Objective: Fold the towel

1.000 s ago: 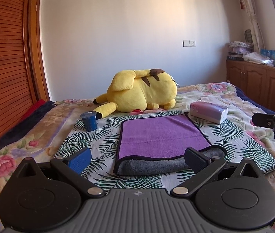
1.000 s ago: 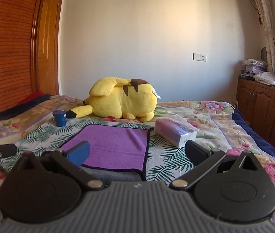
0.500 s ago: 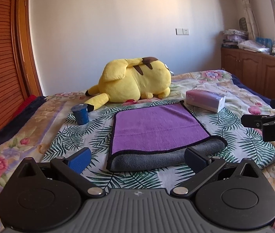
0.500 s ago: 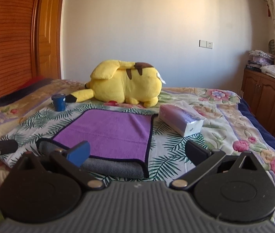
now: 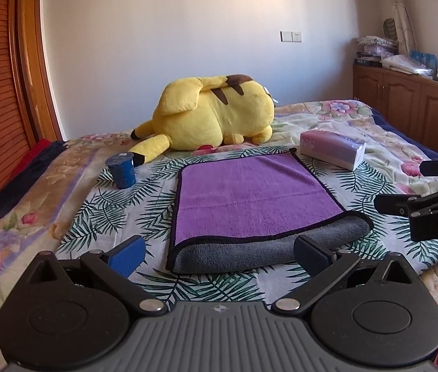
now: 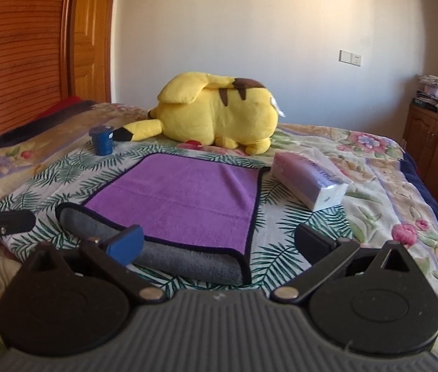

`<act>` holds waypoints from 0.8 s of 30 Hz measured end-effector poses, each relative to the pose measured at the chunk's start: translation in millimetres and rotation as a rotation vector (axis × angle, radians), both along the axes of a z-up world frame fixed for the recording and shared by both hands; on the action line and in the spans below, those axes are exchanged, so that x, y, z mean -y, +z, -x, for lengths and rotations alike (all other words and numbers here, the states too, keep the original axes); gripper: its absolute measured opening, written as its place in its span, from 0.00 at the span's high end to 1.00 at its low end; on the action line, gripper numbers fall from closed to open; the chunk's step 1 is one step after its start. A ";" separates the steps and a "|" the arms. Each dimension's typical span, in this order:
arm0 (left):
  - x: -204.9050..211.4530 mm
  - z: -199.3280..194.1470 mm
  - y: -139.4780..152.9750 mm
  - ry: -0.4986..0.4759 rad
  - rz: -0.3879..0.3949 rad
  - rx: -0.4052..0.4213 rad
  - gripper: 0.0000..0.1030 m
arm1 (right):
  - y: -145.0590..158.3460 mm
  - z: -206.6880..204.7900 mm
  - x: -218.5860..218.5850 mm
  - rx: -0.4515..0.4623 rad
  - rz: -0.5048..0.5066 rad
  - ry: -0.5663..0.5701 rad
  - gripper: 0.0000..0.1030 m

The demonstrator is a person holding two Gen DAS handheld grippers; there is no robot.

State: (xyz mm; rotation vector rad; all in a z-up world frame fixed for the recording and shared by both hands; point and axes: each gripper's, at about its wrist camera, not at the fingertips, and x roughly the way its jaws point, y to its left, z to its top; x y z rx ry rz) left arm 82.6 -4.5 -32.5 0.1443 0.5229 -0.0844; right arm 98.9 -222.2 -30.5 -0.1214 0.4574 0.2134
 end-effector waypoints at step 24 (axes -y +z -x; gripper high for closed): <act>-23.3 -55.8 -14.9 -0.004 0.021 -0.051 0.16 | -21.9 -52.1 -1.8 -0.113 0.003 0.035 0.10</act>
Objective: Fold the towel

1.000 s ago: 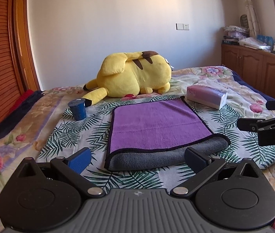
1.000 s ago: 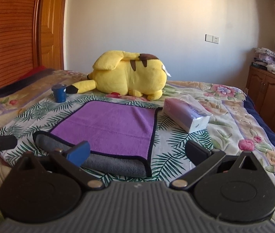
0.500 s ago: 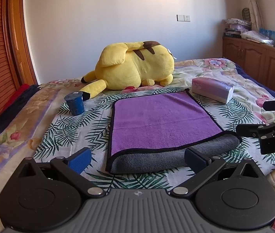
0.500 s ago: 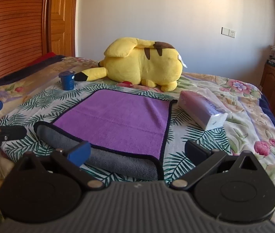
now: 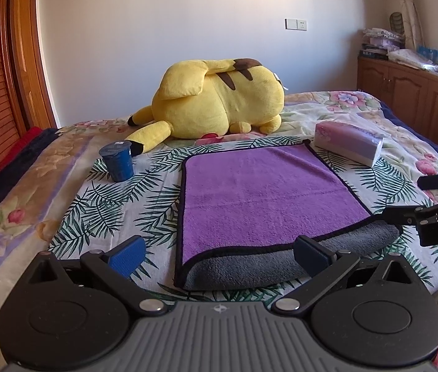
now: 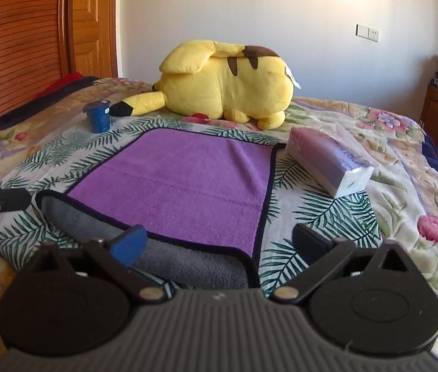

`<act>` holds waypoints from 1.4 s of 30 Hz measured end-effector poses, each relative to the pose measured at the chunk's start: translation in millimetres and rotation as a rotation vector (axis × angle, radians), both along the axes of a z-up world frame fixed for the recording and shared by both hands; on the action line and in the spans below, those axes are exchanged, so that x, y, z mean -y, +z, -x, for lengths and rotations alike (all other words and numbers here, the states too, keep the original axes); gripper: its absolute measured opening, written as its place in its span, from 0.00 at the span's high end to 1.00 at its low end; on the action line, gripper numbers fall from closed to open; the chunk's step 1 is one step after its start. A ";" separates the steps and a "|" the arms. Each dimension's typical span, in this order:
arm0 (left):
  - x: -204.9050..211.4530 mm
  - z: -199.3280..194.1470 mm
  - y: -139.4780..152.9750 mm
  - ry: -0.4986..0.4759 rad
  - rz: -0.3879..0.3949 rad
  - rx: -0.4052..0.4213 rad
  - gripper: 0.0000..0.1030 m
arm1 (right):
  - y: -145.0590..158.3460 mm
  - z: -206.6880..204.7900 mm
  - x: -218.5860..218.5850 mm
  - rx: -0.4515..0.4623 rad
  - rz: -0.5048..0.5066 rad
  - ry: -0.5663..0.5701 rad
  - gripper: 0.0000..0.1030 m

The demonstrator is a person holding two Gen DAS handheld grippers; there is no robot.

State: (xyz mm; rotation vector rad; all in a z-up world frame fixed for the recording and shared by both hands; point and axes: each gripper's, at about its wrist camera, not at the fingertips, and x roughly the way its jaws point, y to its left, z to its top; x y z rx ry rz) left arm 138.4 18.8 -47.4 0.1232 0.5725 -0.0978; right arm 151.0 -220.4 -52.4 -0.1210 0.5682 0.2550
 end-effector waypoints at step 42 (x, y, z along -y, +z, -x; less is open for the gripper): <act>-37.5 -57.8 -55.0 -0.020 0.048 -0.211 0.75 | -37.3 -46.9 10.0 -0.235 -0.051 0.030 0.31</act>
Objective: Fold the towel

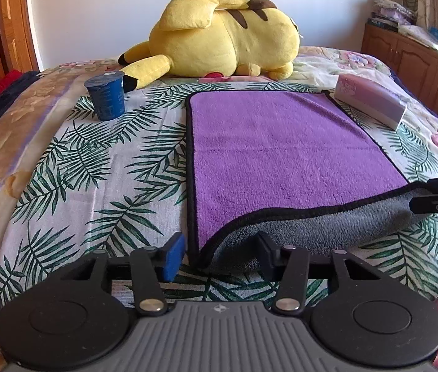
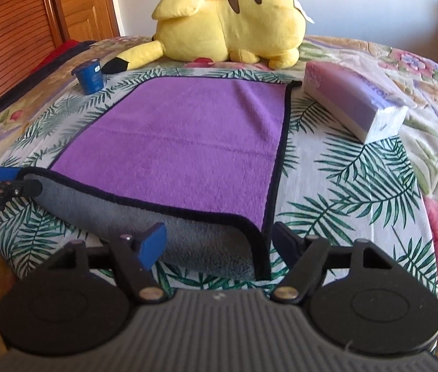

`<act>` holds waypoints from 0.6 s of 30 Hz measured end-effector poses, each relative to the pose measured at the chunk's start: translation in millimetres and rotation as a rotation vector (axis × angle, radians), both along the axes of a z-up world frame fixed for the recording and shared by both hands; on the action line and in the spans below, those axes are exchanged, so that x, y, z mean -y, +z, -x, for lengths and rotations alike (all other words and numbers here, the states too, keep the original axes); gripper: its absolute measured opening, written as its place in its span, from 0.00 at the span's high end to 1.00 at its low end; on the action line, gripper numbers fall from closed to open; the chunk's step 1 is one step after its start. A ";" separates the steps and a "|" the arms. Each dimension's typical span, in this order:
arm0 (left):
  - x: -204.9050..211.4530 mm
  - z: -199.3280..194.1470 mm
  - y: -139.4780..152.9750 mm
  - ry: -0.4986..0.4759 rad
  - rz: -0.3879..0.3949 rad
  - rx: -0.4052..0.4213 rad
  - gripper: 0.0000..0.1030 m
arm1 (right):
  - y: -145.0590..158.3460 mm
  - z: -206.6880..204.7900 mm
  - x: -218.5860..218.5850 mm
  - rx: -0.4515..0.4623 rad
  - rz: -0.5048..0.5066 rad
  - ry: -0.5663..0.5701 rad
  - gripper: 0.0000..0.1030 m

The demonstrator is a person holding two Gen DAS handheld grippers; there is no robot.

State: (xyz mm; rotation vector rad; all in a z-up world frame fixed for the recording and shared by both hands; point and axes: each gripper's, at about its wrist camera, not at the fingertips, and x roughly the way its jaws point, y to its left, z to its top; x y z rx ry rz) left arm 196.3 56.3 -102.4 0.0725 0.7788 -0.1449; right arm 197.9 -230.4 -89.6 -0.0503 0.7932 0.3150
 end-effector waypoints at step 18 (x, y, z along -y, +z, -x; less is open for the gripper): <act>4.8 0.3 -6.4 -0.019 -0.014 -0.016 0.92 | -0.8 -4.0 3.9 -0.061 -0.005 0.033 0.61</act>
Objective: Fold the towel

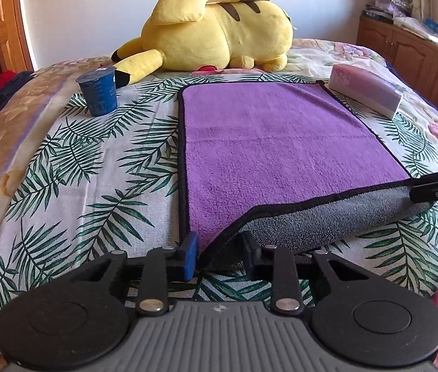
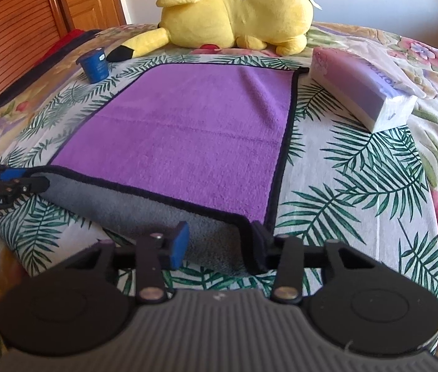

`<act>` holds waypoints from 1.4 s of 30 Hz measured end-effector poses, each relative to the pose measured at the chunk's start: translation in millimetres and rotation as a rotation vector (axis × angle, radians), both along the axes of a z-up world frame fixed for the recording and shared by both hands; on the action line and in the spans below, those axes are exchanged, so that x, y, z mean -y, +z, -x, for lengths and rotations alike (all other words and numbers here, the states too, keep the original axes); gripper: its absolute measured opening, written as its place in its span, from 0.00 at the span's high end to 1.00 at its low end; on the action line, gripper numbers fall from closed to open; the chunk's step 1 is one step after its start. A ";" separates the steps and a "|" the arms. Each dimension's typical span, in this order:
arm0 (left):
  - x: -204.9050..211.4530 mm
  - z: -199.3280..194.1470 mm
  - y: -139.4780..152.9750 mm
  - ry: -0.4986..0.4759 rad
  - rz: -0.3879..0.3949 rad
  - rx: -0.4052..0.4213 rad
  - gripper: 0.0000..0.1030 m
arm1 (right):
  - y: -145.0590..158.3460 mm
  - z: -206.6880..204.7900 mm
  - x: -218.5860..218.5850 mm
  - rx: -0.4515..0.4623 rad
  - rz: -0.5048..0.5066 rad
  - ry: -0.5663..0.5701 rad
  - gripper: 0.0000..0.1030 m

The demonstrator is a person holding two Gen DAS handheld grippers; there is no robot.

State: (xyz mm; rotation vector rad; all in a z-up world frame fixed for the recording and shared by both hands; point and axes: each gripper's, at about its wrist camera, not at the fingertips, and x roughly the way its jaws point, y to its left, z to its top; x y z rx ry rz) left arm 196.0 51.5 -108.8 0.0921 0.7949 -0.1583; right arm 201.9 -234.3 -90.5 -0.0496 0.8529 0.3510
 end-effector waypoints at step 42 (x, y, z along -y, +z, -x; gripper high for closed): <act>4.9 14.0 46.9 -0.046 0.051 0.144 1.00 | 19.3 -0.6 10.8 0.104 -0.034 -0.013 0.96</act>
